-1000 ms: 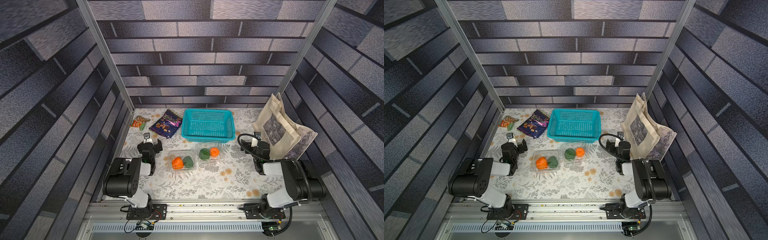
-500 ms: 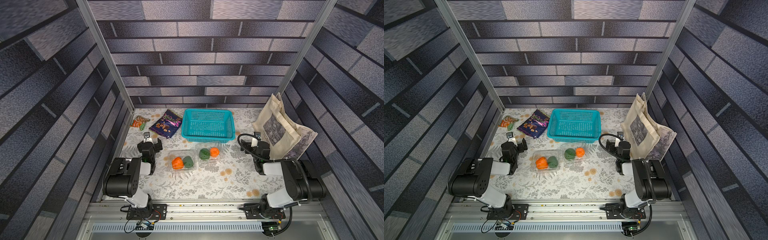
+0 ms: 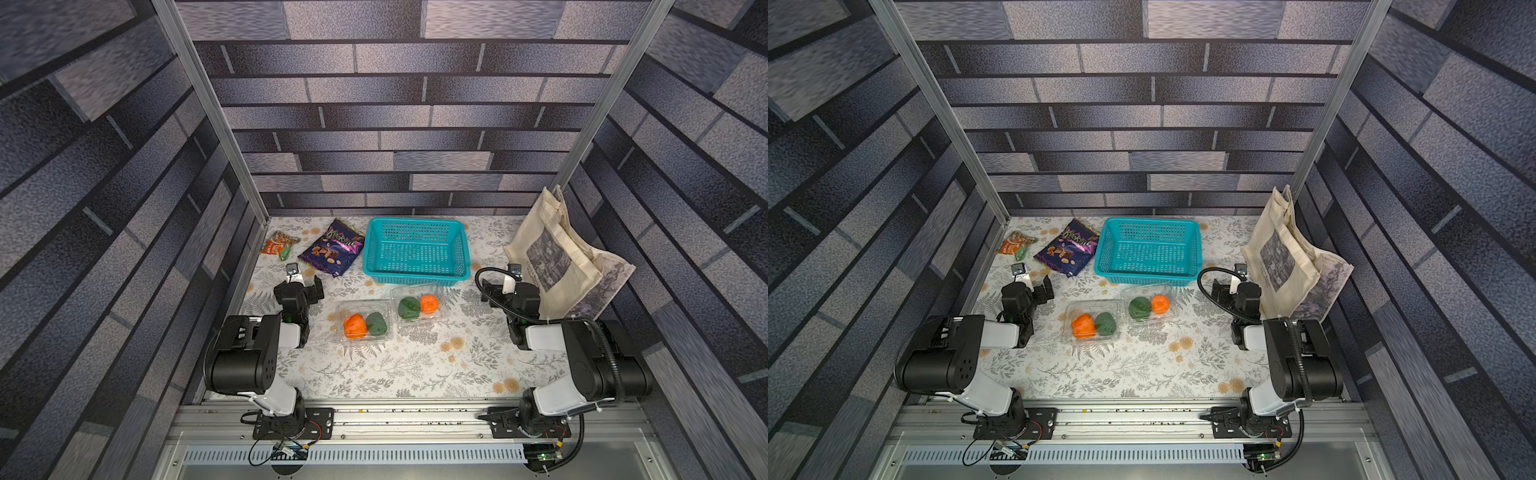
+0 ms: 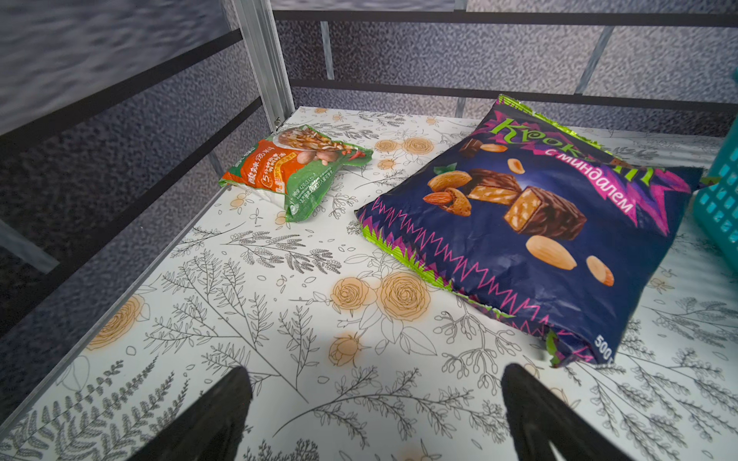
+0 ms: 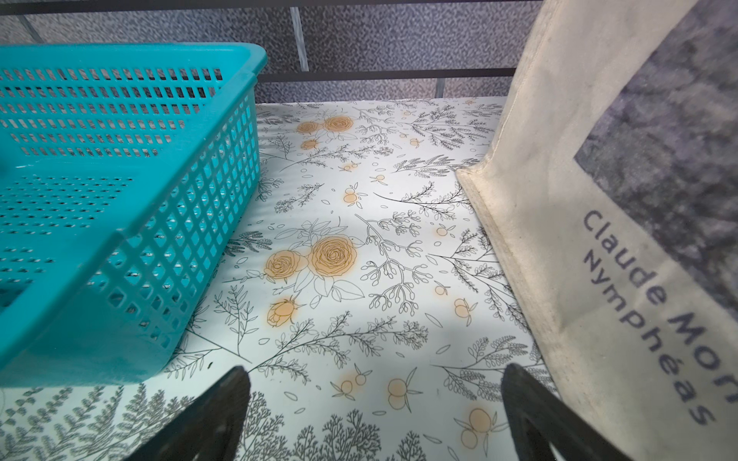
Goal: Take oranges out of containers
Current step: Adjust the packing box at the center of the board.
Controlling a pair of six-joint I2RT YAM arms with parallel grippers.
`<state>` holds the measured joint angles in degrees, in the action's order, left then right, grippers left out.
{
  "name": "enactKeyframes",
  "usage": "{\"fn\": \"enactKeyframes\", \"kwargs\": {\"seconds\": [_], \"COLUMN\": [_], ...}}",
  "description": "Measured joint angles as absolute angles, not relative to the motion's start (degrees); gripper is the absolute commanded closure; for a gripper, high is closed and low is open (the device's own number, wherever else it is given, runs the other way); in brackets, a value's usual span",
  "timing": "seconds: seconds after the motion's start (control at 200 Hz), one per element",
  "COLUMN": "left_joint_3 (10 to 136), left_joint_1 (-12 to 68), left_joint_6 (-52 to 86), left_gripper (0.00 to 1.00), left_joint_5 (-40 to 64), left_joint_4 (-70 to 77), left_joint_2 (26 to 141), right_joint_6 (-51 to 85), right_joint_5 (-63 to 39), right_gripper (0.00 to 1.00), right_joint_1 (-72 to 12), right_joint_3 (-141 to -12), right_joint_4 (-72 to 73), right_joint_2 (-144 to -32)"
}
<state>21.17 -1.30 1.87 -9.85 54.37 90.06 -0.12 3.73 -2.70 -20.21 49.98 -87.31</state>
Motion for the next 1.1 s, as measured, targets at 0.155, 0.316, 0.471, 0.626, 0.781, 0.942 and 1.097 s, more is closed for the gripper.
{"fn": "enactKeyframes", "kwargs": {"seconds": [0.155, 0.316, 0.471, 0.626, 0.781, 0.942, 1.097], "left_joint_3": [21.67, 21.91, 21.91, 22.41, 31.92, 47.68, 57.17], "left_joint_1": [-2.42, -3.38, -3.49, -3.40, -1.26, 5.13, 16.16], "left_joint_6": [1.91, 1.96, 1.96, 1.89, 0.97, -2.92, -9.67], "left_gripper": [0.00, 0.00, 0.00, 0.00, 0.00, 0.00, 0.00], "left_joint_5": [-7.68, -6.17, -5.69, -4.03, 2.57, 11.81, 14.31], "left_joint_4": [53.12, 52.51, 51.46, 40.99, 27.97, 14.37, -0.23], "left_joint_2": [90.06, 90.06, 89.65, 77.82, 64.10, 63.07, 66.98], "right_joint_6": [-0.12, -0.12, -0.08, 0.27, 3.51, 10.35, 18.02], "right_joint_5": [3.73, 3.73, 4.03, 4.12, 1.63, -4.56, -12.51], "right_gripper": [0.00, 0.00, 0.00, 0.00, 0.00, 0.00, 0.00], "right_joint_1": [-2.70, -2.70, -2.70, -2.70, -2.70, -2.72, -4.95], "right_joint_3": [-20.21, -20.21, -21.41, -25.69, -30.89, -33.98, -33.87], "right_joint_4": [49.98, 49.98, 46.50, 33.56, 21.45, 9.69, 0.43], "right_joint_2": [-87.31, -87.31, -86.30, -73.41, -56.69, -47.05, -42.81]}}
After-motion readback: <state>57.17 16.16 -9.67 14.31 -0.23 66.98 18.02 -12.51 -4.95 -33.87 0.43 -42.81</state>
